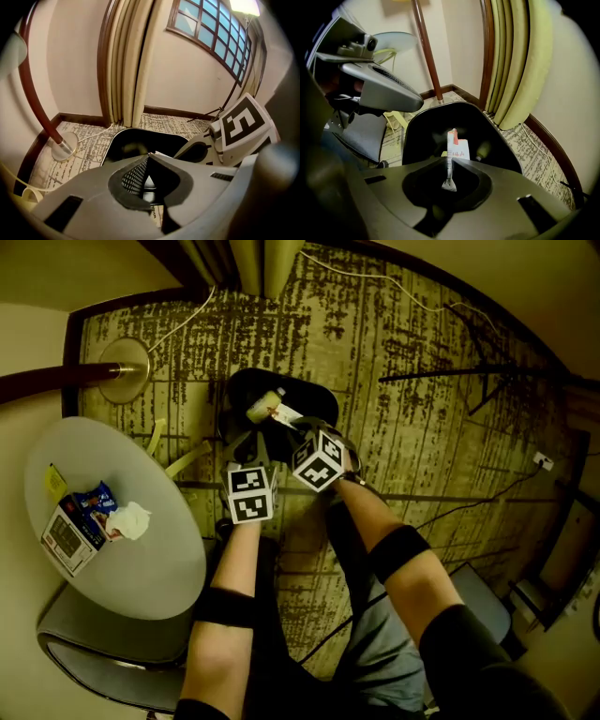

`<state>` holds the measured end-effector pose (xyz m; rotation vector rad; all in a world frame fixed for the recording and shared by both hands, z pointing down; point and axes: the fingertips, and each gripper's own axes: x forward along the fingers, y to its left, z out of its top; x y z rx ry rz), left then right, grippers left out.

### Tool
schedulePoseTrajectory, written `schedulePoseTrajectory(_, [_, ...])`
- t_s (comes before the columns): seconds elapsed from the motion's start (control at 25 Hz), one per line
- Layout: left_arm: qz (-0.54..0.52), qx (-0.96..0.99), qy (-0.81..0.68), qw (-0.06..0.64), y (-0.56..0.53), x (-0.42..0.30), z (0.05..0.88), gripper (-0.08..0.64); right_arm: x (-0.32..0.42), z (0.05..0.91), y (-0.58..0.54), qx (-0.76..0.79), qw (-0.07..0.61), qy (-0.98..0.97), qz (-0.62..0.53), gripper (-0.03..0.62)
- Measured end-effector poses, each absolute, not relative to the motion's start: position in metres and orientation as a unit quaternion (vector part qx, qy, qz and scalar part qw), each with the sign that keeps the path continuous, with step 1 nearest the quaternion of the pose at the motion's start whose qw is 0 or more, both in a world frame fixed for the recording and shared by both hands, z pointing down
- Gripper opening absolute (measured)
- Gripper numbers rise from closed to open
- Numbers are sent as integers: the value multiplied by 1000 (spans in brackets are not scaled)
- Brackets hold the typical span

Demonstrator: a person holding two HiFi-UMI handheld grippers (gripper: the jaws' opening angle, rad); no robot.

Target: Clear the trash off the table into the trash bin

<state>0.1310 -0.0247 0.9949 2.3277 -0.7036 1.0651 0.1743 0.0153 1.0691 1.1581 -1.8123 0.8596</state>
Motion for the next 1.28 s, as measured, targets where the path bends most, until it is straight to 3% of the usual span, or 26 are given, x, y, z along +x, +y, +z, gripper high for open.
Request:
schedulePoseTrajectory(0.2, [392,850,-257,242,-21,132,1004,0,176,1088,21,458,404,-707,356,137])
schedulePoseTrajectory(0.6, [394,851,-252,238,-1,137,956,0,192,1027,28,472,393,-707,351,133])
schedulePoseTrajectory(0.68, [391,853,-252,238,2,140,934,0,195,1002,28,475,390,-709,346,63])
schedulePoseTrajectory(0.84, [381,856,-255,237,7,141,880,0,199,944,25,491,377,-709,339,0])
schedulePoseTrajectory(1.28, [346,869,-281,215,17,113,685,0,186,721,30,542,294,-719,319,0])
